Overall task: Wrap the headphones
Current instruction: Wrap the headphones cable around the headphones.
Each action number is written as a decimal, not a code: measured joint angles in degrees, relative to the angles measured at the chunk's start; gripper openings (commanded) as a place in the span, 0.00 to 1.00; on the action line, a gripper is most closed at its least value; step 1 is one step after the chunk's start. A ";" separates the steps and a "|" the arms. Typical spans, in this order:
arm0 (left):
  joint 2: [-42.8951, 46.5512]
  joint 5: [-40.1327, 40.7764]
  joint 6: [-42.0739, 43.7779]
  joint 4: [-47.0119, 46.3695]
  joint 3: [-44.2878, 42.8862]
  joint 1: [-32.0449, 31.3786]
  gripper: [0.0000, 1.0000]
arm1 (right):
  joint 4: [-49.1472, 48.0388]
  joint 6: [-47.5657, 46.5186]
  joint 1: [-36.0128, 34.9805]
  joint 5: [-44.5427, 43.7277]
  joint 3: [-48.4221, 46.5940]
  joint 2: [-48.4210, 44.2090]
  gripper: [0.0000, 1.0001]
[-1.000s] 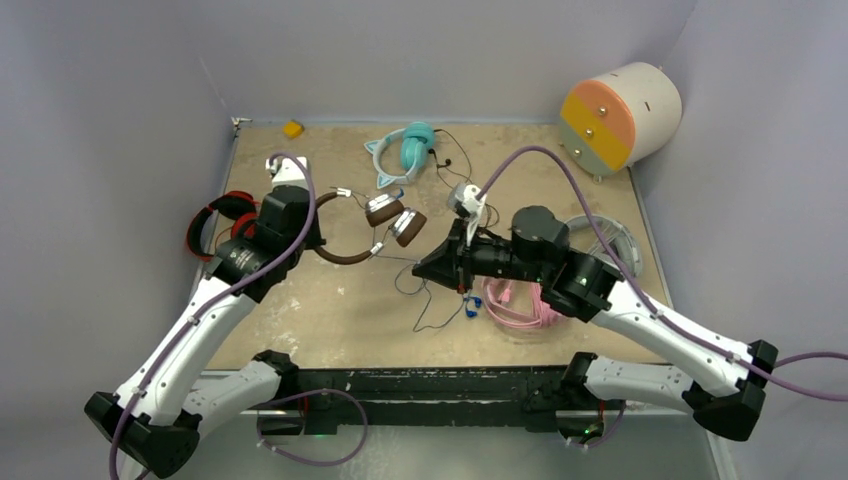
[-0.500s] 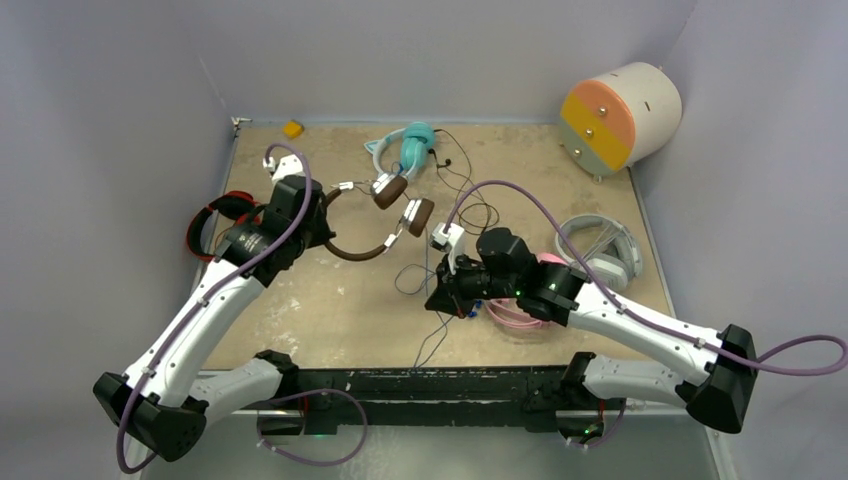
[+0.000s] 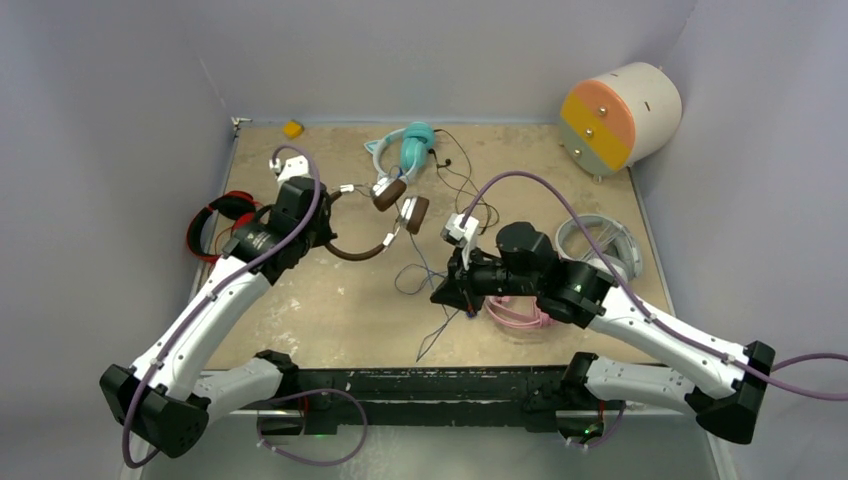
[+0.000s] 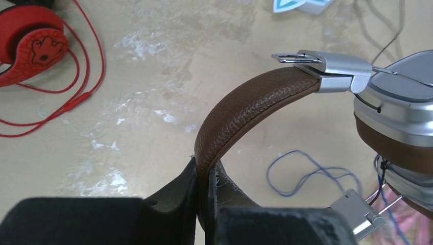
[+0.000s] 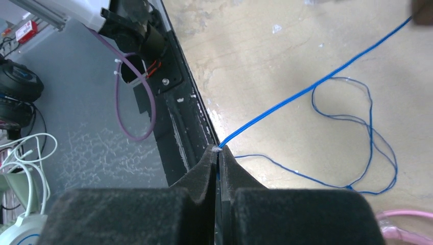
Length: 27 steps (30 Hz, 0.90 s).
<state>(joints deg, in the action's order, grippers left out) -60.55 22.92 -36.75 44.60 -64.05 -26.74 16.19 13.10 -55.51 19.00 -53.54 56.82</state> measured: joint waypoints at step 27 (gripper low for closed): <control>-0.72 13.86 19.04 -3.41 9.27 -30.40 0.00 | 7.50 -7.19 3.04 -6.23 -15.63 15.50 0.00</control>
<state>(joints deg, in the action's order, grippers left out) -61.28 36.77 -17.72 41.19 -54.78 -57.14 23.68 5.91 -52.47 12.78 -69.17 72.31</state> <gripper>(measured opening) 0.031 0.008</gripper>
